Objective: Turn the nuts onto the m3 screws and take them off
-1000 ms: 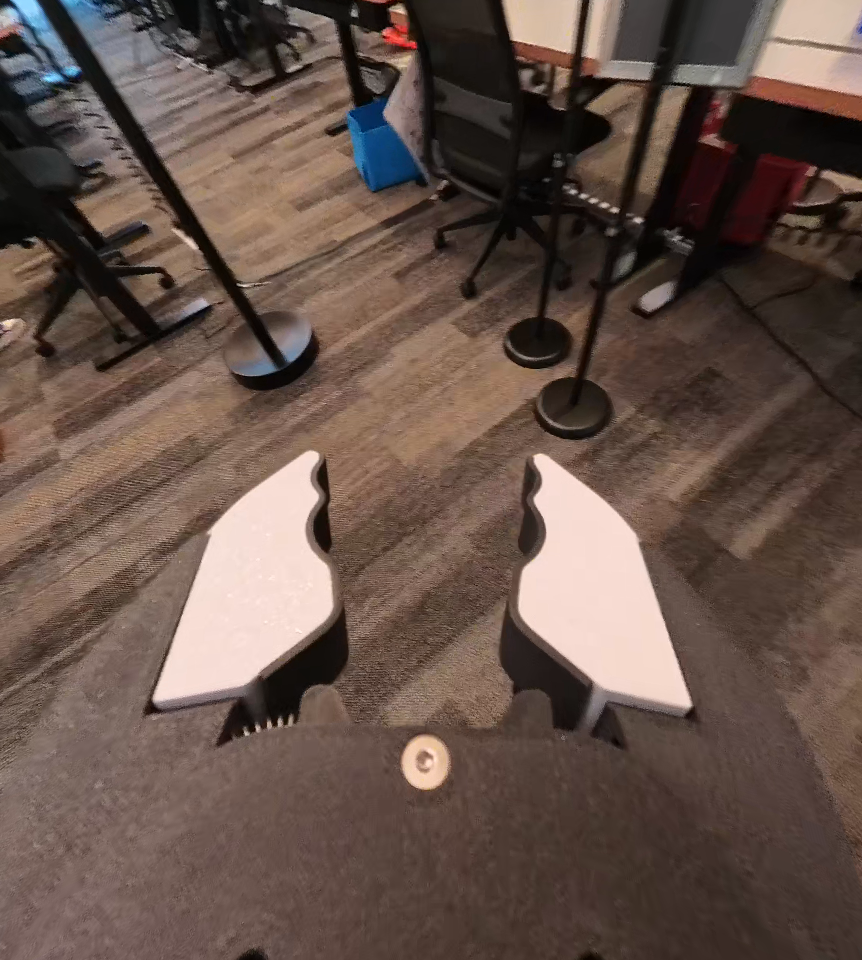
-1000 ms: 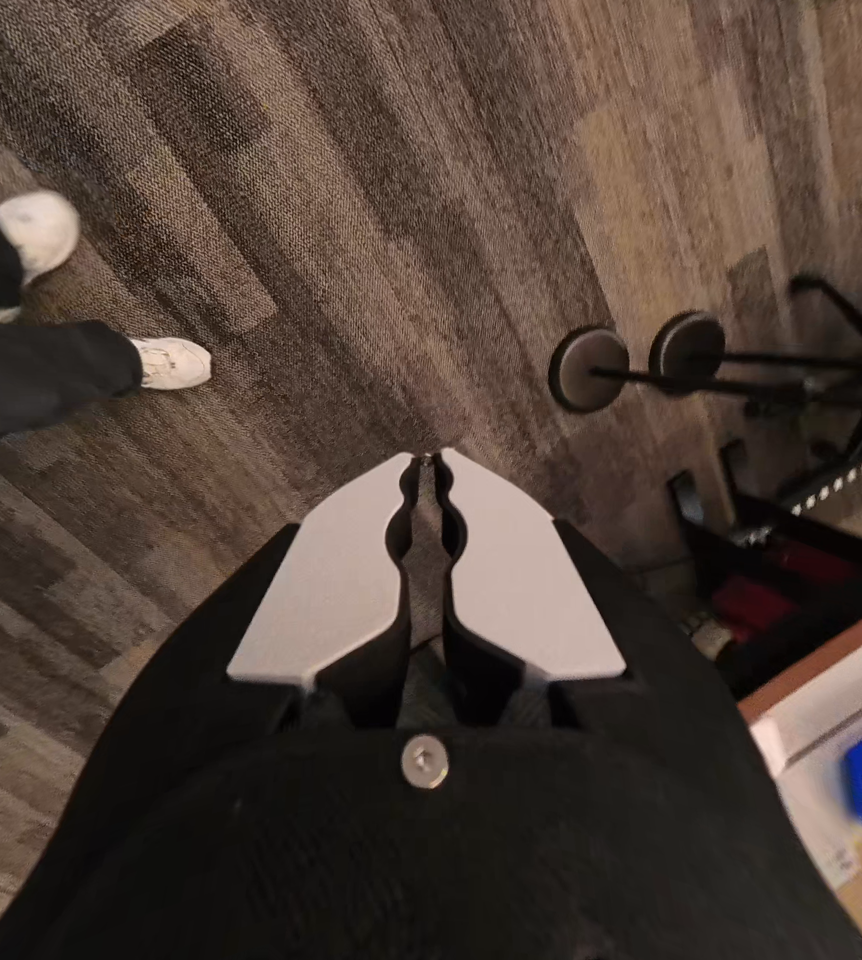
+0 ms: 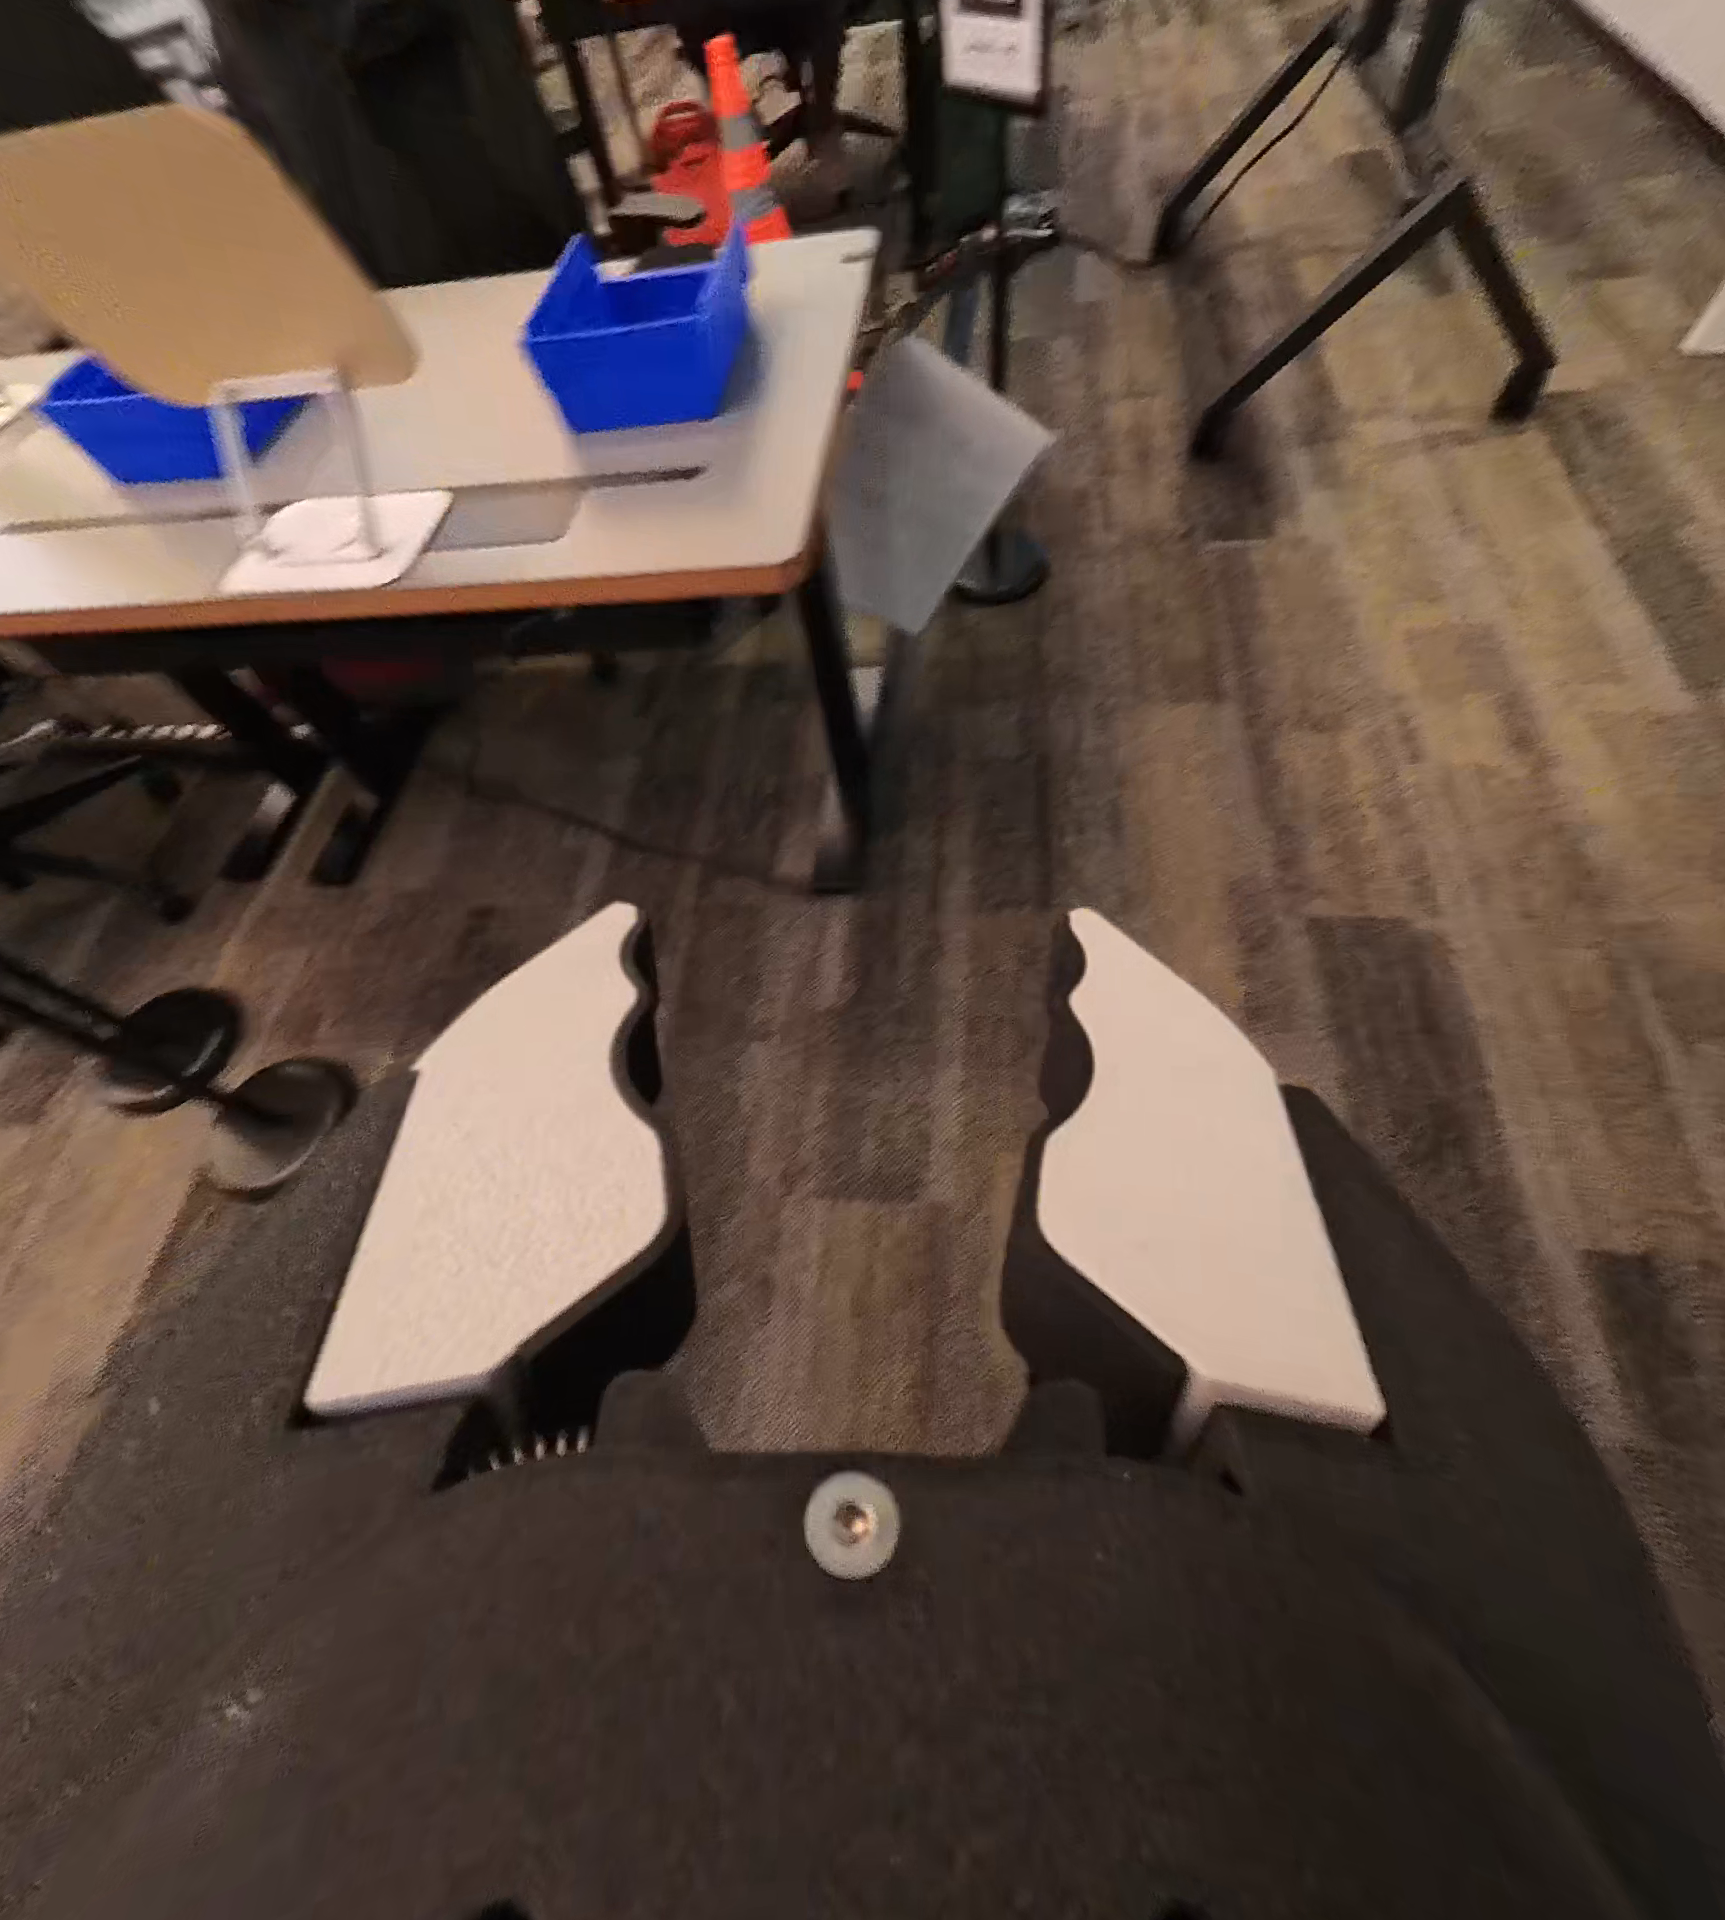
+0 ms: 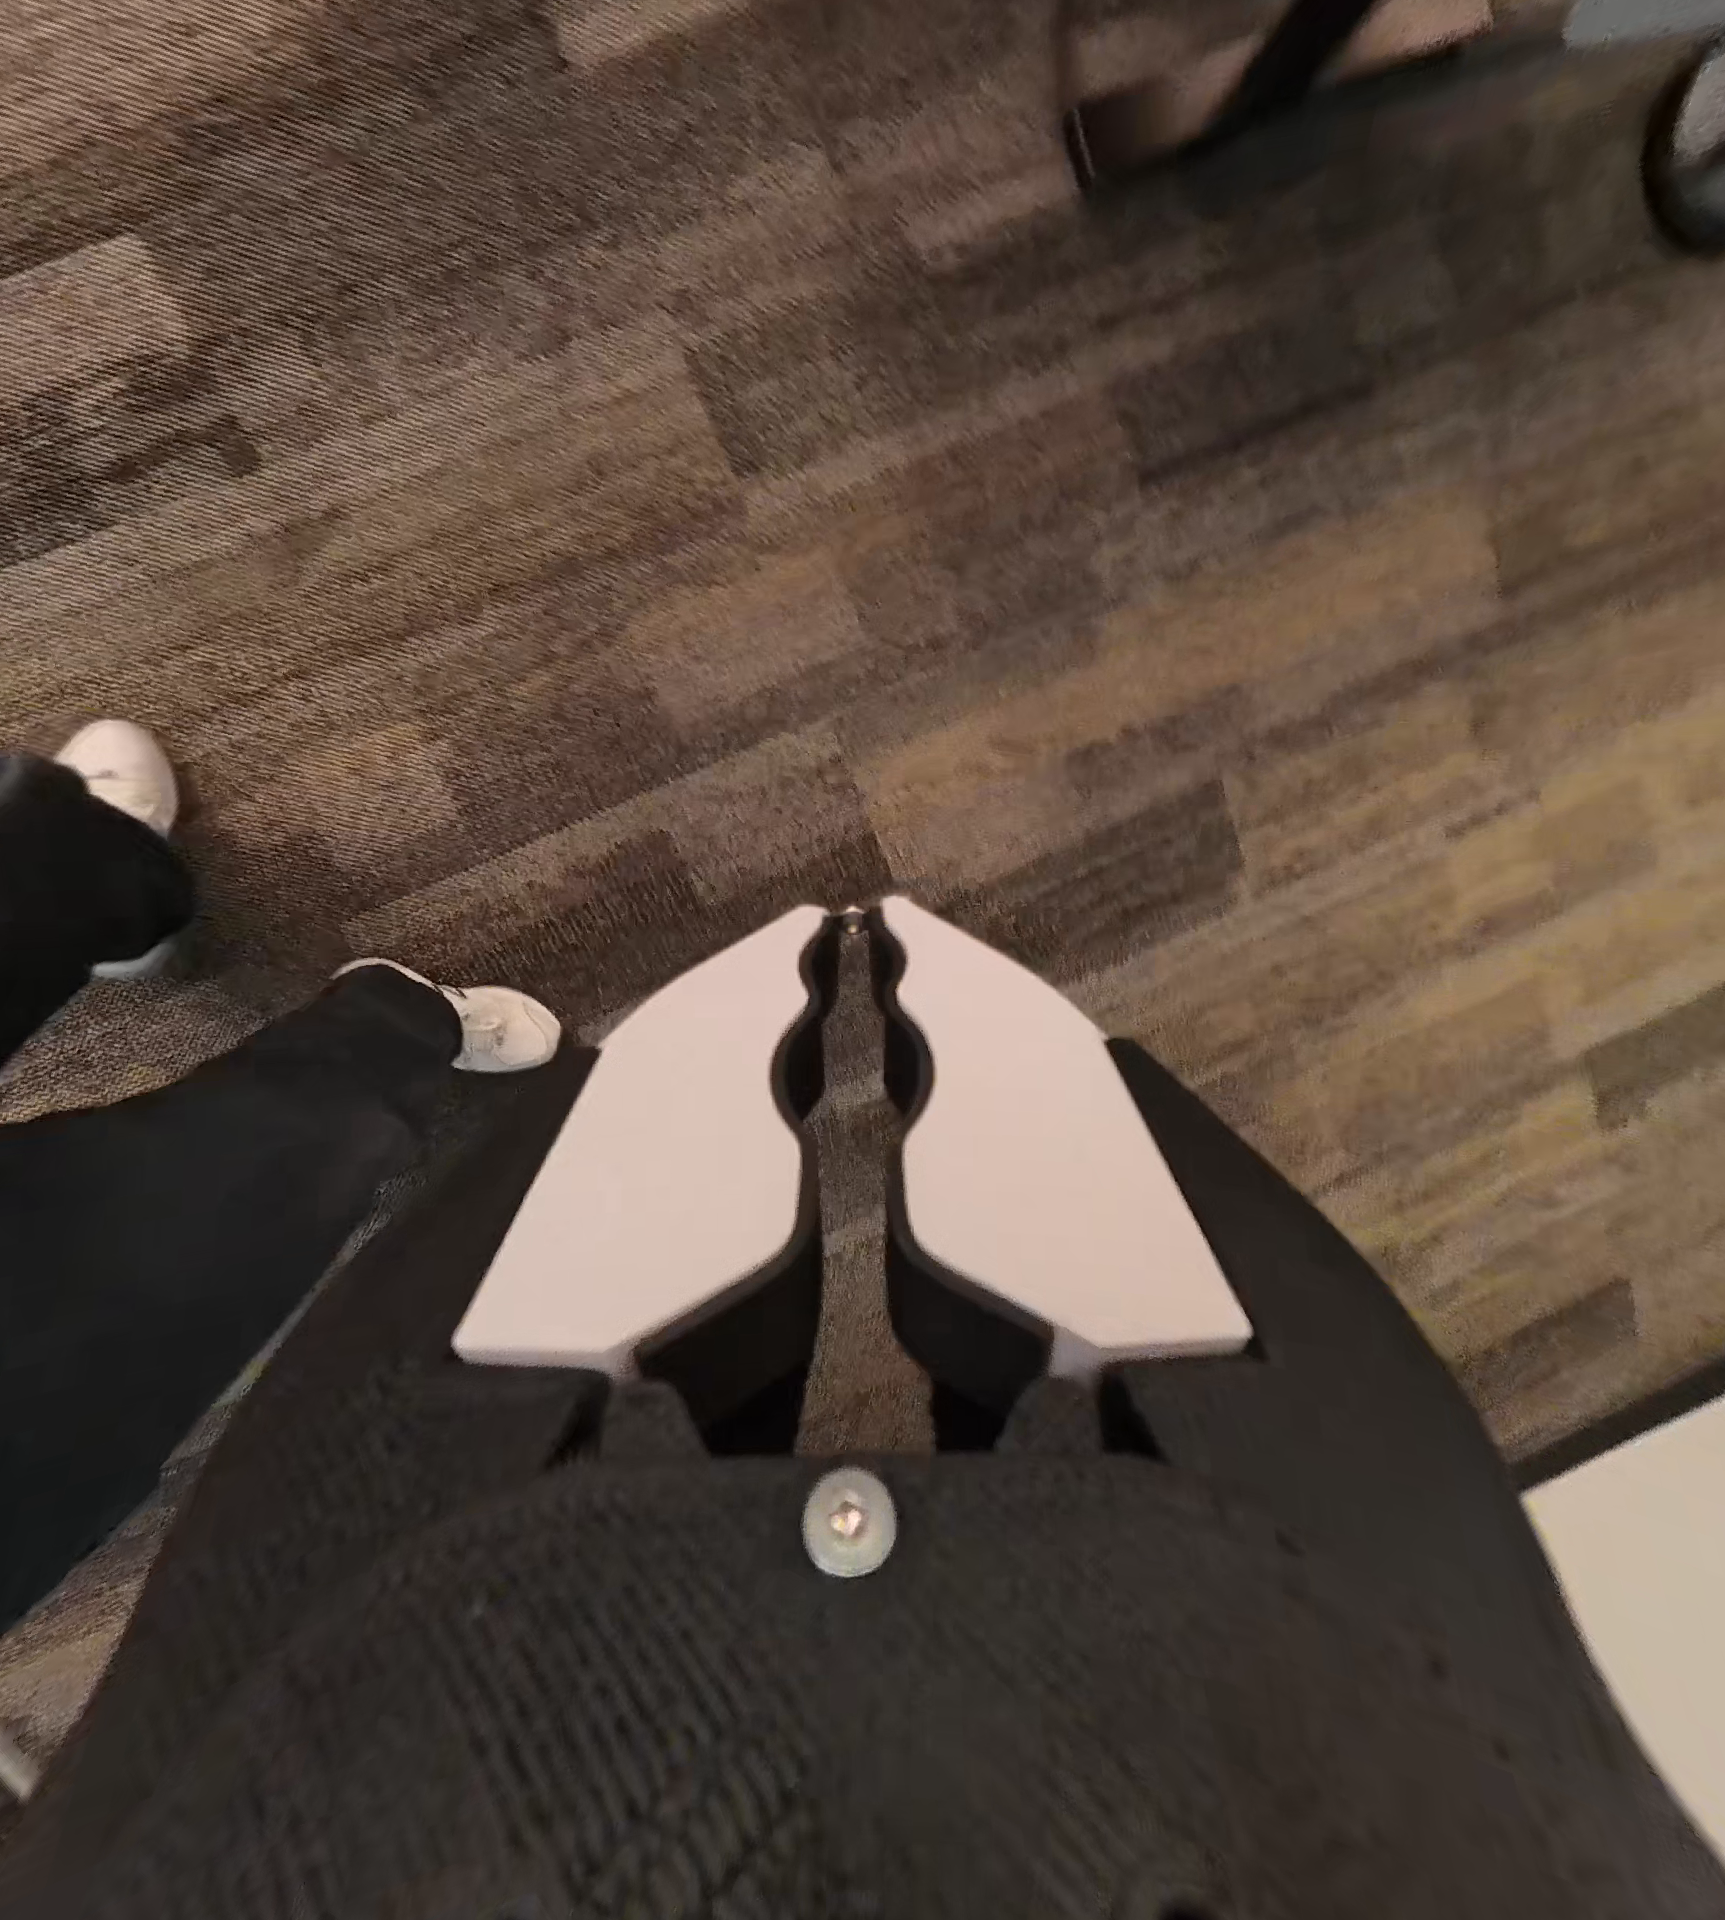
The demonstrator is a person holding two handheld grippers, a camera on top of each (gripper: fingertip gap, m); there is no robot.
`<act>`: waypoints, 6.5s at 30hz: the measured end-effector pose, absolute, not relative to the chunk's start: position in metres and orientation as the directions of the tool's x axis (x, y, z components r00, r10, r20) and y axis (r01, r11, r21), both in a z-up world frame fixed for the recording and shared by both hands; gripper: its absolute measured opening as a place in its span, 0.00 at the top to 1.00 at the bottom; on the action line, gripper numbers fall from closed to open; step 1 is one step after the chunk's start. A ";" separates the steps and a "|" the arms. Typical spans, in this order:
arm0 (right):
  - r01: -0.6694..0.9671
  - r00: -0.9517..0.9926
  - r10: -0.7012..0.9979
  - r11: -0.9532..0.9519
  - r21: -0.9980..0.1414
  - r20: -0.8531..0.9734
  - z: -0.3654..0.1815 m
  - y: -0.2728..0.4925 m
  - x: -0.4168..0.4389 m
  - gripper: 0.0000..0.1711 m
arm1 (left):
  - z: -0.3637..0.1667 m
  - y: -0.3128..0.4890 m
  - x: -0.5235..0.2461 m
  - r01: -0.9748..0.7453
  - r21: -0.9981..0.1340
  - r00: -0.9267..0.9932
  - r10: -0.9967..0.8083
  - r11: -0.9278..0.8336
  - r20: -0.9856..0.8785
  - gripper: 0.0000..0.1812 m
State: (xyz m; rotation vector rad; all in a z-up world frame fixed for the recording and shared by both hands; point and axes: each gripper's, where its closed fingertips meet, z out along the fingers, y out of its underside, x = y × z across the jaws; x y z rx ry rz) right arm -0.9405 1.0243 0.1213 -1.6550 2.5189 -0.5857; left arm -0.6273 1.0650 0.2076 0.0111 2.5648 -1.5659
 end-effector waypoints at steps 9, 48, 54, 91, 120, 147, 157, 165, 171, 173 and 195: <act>-0.747 -0.633 -0.764 0.561 -0.357 0.125 0.144 0.891 -1.137 0.96 | 0.204 0.861 -0.855 0.210 -0.847 -0.967 0.234 0.488 -0.105 0.59; -0.806 -0.552 -0.811 0.460 -0.372 0.192 0.190 -0.144 -1.265 0.96 | 0.191 -0.168 -1.060 0.269 -0.811 -0.937 0.335 0.520 -0.096 0.58; -0.830 -0.491 -0.852 0.393 -0.395 0.184 0.206 -0.306 -1.231 0.96 | 0.197 -0.328 -1.037 0.262 -0.805 -0.951 0.287 0.533 -0.119 0.58; -0.753 0.436 -0.847 -0.529 -0.392 0.305 0.258 -1.001 -0.640 0.96 | 0.237 -0.873 -0.504 -0.306 -0.878 -0.699 -0.713 0.367 -0.054 0.59; 0.335 0.922 0.197 -0.835 -0.436 0.332 0.273 -0.607 -0.173 0.96 | 0.390 -0.524 -0.381 -0.301 -0.943 0.446 -0.895 -0.140 -0.010 0.58; 0.345 0.934 0.287 -0.879 -0.329 0.215 0.146 -0.204 0.200 0.96 | 0.400 -0.217 -0.280 -0.417 -0.894 0.730 -0.646 -0.166 -0.221 0.56; 0.069 0.997 0.073 -0.975 -0.211 -0.008 -0.005 -0.089 0.313 0.96 | 0.402 -0.085 -0.275 -0.407 -0.897 0.768 -0.596 -0.173 -0.234 0.56; -0.033 0.994 -0.025 -0.996 -0.077 -0.106 -0.115 -0.048 0.350 0.95 | 0.417 -0.010 -0.297 -0.322 -0.922 0.841 -0.512 -0.217 -0.173 0.56; -0.011 0.996 -0.010 -1.000 -0.006 -0.091 -0.150 -0.044 0.358 0.95 | 0.422 0.015 -0.318 -0.297 -0.928 0.882 -0.436 -0.223 -0.177 0.56; -0.011 0.997 -0.010 -1.000 -0.009 -0.077 -0.154 -0.044 0.362 0.95 | 0.422 0.019 -0.316 -0.299 -0.928 0.880 -0.440 -0.222 -0.179 0.56; 0.312 0.950 0.203 -0.599 -0.738 0.237 0.205 -0.178 0.260 0.82 | 0.376 -0.041 -0.249 -0.170 -0.976 0.826 -0.560 -0.136 -0.066 0.58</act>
